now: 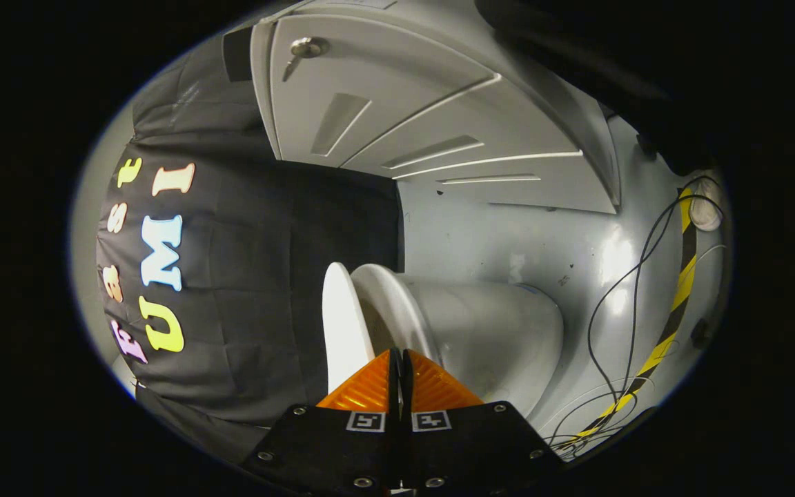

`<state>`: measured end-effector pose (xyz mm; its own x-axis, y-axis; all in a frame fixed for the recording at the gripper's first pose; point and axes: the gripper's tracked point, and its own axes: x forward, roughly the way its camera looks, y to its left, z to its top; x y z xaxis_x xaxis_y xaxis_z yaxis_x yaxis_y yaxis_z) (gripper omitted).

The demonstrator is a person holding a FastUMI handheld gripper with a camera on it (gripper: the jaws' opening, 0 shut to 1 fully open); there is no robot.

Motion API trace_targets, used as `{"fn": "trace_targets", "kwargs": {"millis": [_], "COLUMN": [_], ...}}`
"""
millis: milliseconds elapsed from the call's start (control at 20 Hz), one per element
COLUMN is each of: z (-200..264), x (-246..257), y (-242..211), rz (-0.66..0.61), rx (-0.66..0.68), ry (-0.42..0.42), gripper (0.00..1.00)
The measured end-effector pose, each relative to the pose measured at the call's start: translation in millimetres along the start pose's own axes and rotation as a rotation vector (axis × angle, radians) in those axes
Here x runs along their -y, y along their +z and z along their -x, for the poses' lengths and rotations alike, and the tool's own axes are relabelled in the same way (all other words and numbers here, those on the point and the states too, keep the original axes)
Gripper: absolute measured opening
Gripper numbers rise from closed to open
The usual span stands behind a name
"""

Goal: Open the toilet lid.

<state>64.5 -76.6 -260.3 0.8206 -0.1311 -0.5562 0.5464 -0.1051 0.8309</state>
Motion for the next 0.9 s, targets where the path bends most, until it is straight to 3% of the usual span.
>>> {"fn": "trace_targets", "kwargs": {"millis": [400,900], "z": [32,84], "x": [-64,-170], "y": [-8,-59], "rz": [0.166,0.372], "rx": [0.033,0.082], "ry": [0.071,0.249], "gripper": [0.00,0.00]}}
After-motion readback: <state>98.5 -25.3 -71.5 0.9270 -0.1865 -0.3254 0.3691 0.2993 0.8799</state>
